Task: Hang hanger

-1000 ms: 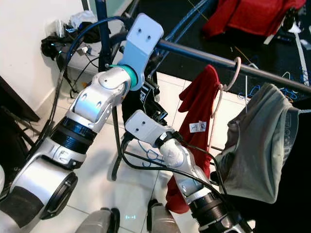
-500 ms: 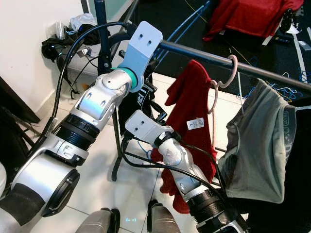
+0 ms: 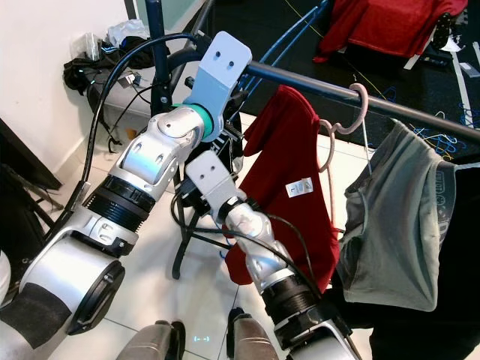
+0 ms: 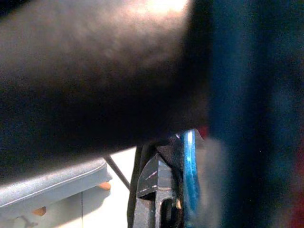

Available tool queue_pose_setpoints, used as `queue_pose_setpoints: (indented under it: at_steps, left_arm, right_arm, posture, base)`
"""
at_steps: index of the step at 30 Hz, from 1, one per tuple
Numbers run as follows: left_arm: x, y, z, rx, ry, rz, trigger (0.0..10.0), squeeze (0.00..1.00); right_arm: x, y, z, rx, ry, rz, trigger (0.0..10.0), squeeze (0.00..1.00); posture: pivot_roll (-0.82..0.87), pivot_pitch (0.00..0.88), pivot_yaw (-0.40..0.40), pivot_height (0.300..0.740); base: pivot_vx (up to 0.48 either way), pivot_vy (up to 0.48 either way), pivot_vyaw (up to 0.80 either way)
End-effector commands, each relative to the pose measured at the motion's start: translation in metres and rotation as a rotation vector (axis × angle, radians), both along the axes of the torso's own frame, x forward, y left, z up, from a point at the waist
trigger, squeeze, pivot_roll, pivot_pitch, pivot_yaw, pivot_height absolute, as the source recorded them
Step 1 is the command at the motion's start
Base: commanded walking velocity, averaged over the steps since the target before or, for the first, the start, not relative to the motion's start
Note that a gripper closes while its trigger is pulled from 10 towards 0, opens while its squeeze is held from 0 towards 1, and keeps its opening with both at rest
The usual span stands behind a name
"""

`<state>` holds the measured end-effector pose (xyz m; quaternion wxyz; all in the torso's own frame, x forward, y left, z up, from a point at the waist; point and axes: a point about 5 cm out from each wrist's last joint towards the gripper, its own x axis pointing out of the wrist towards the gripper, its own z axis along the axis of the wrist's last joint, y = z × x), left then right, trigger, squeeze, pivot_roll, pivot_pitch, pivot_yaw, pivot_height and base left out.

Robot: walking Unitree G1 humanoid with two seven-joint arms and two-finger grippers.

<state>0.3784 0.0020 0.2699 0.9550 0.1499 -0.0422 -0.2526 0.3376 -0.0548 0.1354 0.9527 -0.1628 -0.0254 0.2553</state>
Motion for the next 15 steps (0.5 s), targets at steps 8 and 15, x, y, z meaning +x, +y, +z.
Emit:
queue_pose_setpoints:
  at_steps: [8,15]
  left_arm:
    - [-0.004,-0.005,0.003,-0.014,-0.001,-0.035,10.0,0.00]
    - [-0.004,-0.005,0.004,-0.016,-0.014,-0.042,10.0,0.00]
  right_arm:
    - [0.015,-0.006,-0.001,0.071,0.035,-0.092,0.0,0.00]
    - [0.016,-0.002,-0.001,0.128,0.055,-0.073,0.0,0.00]
  posture:
    - [0.03,0.138,0.041,0.740]
    - [0.02,0.136,0.041,0.740]
  base:
    - [0.000,0.000,0.00]
    - [0.000,0.000,0.00]
